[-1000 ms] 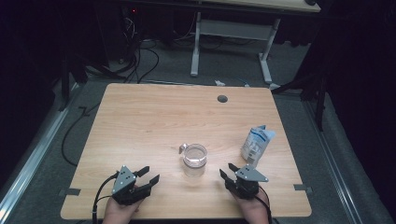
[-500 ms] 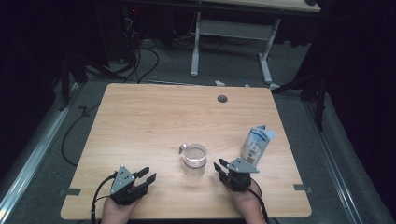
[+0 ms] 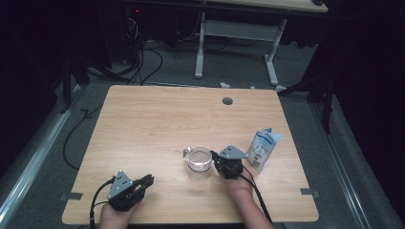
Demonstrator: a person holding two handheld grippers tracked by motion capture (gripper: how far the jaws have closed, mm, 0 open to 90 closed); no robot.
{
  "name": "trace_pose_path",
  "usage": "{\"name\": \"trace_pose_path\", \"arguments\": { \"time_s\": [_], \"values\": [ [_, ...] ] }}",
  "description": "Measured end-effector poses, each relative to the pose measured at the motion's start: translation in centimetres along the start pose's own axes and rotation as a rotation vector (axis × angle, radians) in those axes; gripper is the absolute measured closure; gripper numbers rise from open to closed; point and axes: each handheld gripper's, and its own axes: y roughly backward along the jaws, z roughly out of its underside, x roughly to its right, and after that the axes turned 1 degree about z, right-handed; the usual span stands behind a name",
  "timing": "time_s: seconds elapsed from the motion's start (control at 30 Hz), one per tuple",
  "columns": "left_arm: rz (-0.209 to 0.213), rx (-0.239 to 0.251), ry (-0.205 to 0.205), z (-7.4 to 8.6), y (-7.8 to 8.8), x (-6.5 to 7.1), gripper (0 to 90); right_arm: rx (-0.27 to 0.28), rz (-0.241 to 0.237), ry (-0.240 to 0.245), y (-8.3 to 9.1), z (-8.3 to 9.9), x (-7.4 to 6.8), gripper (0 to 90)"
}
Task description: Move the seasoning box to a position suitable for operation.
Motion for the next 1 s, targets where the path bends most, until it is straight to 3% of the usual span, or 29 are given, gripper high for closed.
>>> {"name": "trace_pose_path", "arguments": {
  "time_s": [0.07, 0.23, 0.27, 0.8, 0.83, 1.0],
  "values": [
    [-0.011, 0.026, 0.027, 0.1, -0.1, 0.1, 80.7, 0.0, 0.006, 0.004, 0.1, 0.0, -0.2, 89.9],
    [-0.004, 0.025, 0.044, 0.3, -0.3, 0.2, 77.6, -0.001, -0.01, -0.007, 0.2, 0.0, -0.3, 89.9],
    [0.018, -0.022, -0.013, 0.3, 0.0, -0.1, 77.6, 0.003, -0.015, -0.004, 0.2, 0.0, -0.4, 89.9],
    [0.009, -0.035, -0.024, 0.7, -0.3, 0.1, 79.4, 0.023, -0.088, 0.031, -0.4, -0.4, -3.1, 89.7],
    [0.024, 0.012, -0.002, 0.7, -0.7, 0.3, 79.5, 0.027, -0.096, 0.03, -0.5, -0.5, -3.3, 89.6],
    [0.016, 0.026, 0.005, 0.6, -0.8, 0.6, 81.3, 0.021, -0.108, 0.05, -0.5, -0.7, -4.0, 87.4]
  ]
}}
